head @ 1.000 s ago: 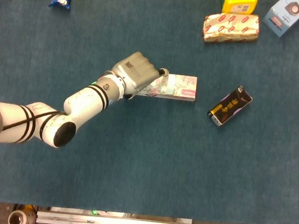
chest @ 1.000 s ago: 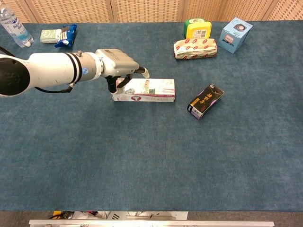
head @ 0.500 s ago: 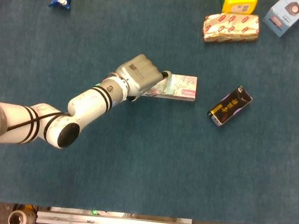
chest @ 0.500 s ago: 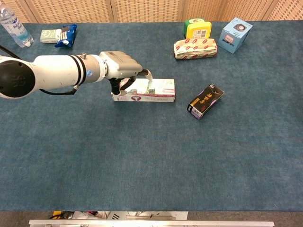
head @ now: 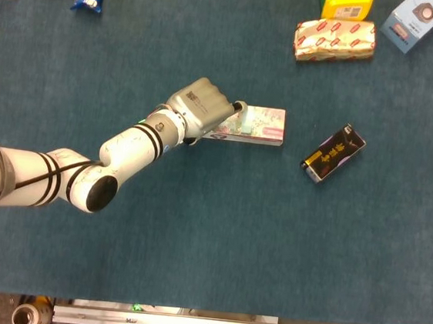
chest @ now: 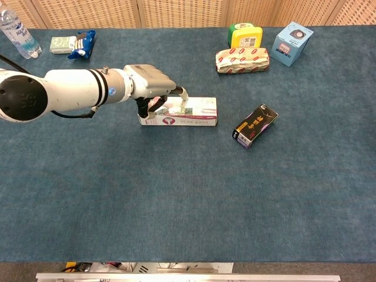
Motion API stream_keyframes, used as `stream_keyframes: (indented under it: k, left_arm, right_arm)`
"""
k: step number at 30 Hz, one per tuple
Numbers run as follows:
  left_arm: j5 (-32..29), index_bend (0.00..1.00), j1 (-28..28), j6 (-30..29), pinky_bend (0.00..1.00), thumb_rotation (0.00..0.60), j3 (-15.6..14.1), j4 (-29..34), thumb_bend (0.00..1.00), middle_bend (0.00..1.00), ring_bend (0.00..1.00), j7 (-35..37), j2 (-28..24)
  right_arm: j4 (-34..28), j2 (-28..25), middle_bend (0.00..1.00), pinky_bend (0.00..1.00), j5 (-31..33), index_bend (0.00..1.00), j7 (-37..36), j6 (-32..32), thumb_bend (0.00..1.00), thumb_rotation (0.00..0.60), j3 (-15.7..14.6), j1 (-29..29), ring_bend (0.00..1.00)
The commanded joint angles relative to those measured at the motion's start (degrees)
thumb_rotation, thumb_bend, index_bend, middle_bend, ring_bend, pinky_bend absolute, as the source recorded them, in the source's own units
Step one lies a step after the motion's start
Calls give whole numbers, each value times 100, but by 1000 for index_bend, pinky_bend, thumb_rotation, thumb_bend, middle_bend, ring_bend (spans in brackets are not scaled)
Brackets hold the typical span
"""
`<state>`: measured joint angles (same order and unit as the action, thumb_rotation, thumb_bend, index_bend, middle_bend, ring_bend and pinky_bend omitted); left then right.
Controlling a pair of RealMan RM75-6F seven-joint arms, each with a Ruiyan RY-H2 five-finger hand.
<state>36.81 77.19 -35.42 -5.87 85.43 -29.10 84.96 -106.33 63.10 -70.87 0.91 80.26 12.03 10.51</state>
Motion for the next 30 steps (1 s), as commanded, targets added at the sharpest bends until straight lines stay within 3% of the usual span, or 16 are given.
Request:
stream_keyframes:
  k: [1,10,14,17,20,25,30]
  left_arm:
    - [-7,114,-2,-11,933,600,1,4,720,963,1000,2,-12]
    - [-30,114,-162,-281,931,600,110,94,720,952,1000,180,-233]
    - [255,108,-535,-788,918,600,217,302,716,918,977,473,-526]
    - [572,91,-949,-1203,883,600,257,488,701,833,875,817,-816]
    - [845,67,-1379,-1589,840,600,243,689,663,678,691,1127,-1127]
    - [1416,63,-2252,-2481,654,600,157,887,462,435,491,1643,-1443]
    - [1960,66,-3173,-3413,536,600,98,795,380,383,395,2299,-1566]
  right_arm:
    - [1,3,613,864,-3,394,11,6,397,600,0,-1,688]
    - [-41,-12,613,864,-38,394,24,49,397,600,8,-14,688]
    - [-5,-10,613,864,-57,393,22,76,398,600,-12,-41,688]
    - [76,-13,613,864,-46,393,-14,97,398,600,-28,-78,688]
    - [196,-7,613,859,-46,393,-50,105,396,600,-58,-115,675]
    - [423,-10,570,751,-100,394,-31,116,266,600,-149,-180,592]
    - [587,-76,499,608,-162,388,92,189,168,600,-239,-274,493]
